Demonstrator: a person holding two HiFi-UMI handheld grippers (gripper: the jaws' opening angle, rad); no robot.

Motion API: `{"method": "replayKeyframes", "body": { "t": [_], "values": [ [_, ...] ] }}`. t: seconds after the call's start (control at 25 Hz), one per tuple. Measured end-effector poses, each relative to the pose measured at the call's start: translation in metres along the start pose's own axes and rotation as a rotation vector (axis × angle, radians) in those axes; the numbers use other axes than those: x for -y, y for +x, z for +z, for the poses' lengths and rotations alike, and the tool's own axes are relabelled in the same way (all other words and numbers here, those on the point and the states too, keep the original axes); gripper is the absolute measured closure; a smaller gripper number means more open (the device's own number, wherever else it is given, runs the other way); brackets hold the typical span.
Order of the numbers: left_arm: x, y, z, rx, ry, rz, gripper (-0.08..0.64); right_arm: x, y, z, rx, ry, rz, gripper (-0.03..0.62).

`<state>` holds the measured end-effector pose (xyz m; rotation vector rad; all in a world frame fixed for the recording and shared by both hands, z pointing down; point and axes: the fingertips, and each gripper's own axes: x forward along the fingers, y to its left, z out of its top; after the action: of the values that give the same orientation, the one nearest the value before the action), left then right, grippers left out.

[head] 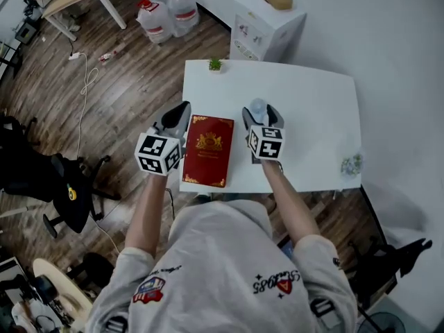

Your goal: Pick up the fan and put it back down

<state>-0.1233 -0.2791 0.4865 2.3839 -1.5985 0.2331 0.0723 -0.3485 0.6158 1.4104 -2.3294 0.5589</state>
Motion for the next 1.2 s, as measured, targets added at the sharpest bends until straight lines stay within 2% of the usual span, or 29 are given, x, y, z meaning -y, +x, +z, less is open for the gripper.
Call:
{"method": "replayKeyframes", "body": {
  "t": [0.2,0.48,0.64,0.84,1.2],
  "values": [
    [-0.009,-0.003,-0.011,-0.018,-0.019,0.043,0.555,0.022,0.027,-0.043,-0.127,0.027,-0.005,0.256],
    [-0.019,-0.010,-0.024,-0.035,-0.044,0.099,0.555,0.044,0.046,-0.078,-0.222,0.101,-0.050,0.253],
    [-0.024,-0.009,-0.027,-0.039,-0.052,0.128,0.555,0.052,0.061,-0.085,-0.246,0.045,-0.064,0.242],
    [-0.031,-0.011,-0.033,-0.048,-0.059,0.162,0.555,0.061,0.078,-0.102,-0.279,0.109,-0.085,0.242],
    [-0.047,-0.016,-0.047,-0.066,-0.093,0.227,0.555,0.056,0.107,-0.123,-0.338,0.040,-0.060,0.241]
  ]
}}
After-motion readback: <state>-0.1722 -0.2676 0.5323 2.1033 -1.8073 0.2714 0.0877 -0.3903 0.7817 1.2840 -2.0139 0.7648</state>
